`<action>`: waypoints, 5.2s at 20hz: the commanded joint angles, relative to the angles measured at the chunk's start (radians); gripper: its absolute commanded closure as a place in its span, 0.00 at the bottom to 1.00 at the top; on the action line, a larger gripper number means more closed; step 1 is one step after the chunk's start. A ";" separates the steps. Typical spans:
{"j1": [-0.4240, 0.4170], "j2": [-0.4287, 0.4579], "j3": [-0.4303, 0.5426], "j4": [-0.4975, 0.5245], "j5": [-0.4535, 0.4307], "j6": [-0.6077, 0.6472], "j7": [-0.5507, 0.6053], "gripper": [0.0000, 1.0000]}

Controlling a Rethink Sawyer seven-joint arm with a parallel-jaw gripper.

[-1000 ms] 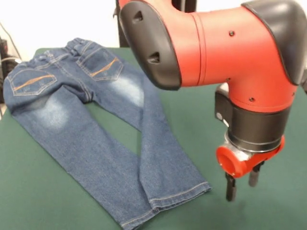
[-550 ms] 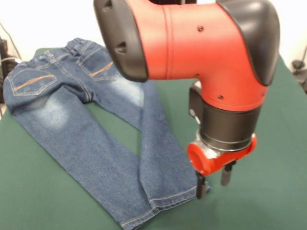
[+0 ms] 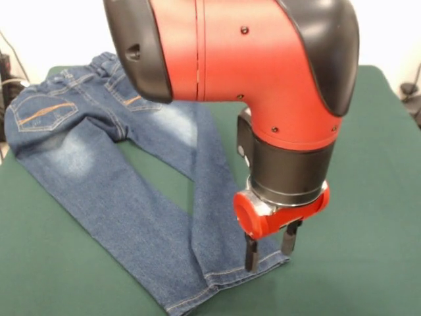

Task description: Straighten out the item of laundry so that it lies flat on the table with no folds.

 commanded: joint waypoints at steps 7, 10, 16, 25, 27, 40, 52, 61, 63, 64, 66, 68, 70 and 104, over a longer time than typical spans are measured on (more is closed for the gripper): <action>0.043 0.147 -0.018 -0.132 0.006 0.078 0.151 0.00; 0.046 0.163 -0.025 -0.161 0.000 0.088 0.146 0.00; 0.060 0.176 -0.055 -0.197 -0.008 0.119 0.140 0.00; 0.073 0.130 -0.125 -0.127 0.002 0.126 0.150 0.00; 0.076 0.104 -0.140 -0.091 0.014 0.129 0.157 0.00; 0.109 0.059 -0.192 -0.065 0.051 0.151 0.187 0.00; 0.088 0.119 -0.177 -0.096 0.091 0.099 0.174 0.00; 0.036 0.226 -0.133 -0.285 0.116 0.293 0.016 0.00; 0.043 0.255 -0.136 -0.340 0.105 0.342 0.012 0.00; 0.047 0.269 -0.137 -0.367 0.099 0.367 0.011 0.00; 0.054 0.309 -0.118 -0.439 0.088 0.416 0.016 0.00; 0.067 0.368 -0.076 -0.554 0.052 0.515 0.014 0.00; 0.073 0.399 -0.046 -0.618 0.018 0.576 0.004 0.00; 0.069 0.340 0.016 -0.537 0.062 0.572 0.039 0.00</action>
